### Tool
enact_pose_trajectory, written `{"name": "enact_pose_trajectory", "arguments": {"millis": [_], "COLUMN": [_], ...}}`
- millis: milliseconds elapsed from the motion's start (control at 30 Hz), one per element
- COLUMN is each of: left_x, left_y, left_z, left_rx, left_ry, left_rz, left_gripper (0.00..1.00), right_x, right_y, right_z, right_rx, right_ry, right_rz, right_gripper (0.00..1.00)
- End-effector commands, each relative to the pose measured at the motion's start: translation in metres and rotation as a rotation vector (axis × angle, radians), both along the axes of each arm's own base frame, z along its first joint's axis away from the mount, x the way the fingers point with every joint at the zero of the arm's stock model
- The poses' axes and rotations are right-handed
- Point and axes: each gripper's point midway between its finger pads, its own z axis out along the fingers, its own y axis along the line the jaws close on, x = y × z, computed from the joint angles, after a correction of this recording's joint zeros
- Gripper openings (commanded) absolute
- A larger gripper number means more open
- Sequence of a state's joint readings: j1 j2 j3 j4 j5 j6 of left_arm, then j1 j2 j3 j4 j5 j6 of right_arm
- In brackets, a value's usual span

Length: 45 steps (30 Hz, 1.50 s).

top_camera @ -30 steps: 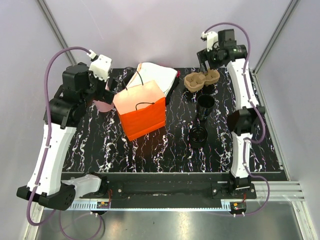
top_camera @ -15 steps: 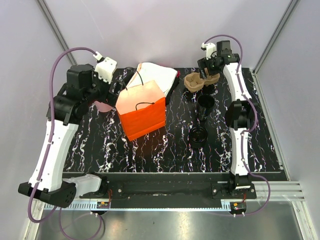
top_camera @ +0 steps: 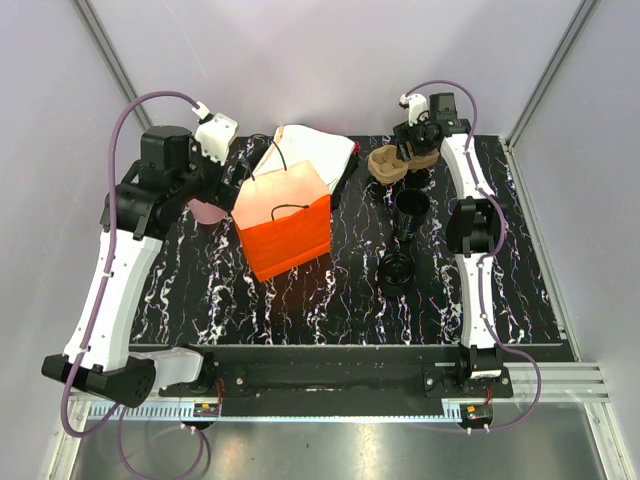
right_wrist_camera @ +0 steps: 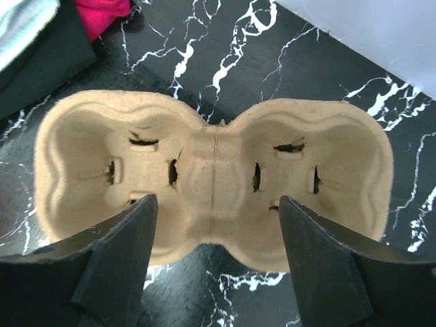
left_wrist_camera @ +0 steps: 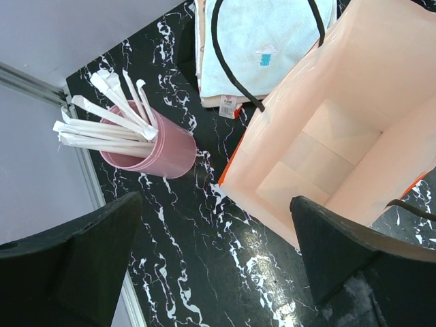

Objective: Pack the takeout coffee

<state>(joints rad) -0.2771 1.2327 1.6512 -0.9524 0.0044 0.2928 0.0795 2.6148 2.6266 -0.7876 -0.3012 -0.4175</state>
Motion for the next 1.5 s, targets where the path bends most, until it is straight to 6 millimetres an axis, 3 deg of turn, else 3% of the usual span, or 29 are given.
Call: {"name": "enact_pose_trajectory", "arguments": {"millis": [0,167,300,733,1033,1233,1467], "left_x": [0.004,0.006,0.006,0.006,0.005,0.006,0.005], "left_y": [0.000,-0.001,-0.001,-0.002,-0.002,-0.003,-0.002], "left_z": [0.004,0.002,-0.002,-0.001,-0.001,-0.001,-0.001], "left_rx": [0.001,0.002,0.002,-0.004,-0.006,-0.008,-0.011], "left_ry": [-0.013,-0.005,0.004,0.004,0.003,0.002,0.005], "left_rz": [-0.008,-0.007,-0.008,-0.010,-0.011,-0.011,-0.010], "left_gripper": [0.99,0.99,0.99,0.99,0.99,0.99,0.99], "right_x": [0.011,0.007,0.007,0.006,0.007,0.009,0.013], "right_y": [0.007,0.009,0.010,0.009,0.010,0.010,0.009], "right_z": [0.010,0.002,0.002,-0.012,-0.007,0.010,0.047], "right_rx": [0.003,0.012,0.023,0.018,0.023,0.032,0.044], "right_ry": [-0.064,-0.043,-0.039,-0.014,-0.025,-0.053,-0.122], "right_rz": [0.038,0.045,0.044,0.039,0.037,0.025,0.010], "right_gripper": [0.76,0.71,0.61,0.57,0.39,0.36,0.33]}}
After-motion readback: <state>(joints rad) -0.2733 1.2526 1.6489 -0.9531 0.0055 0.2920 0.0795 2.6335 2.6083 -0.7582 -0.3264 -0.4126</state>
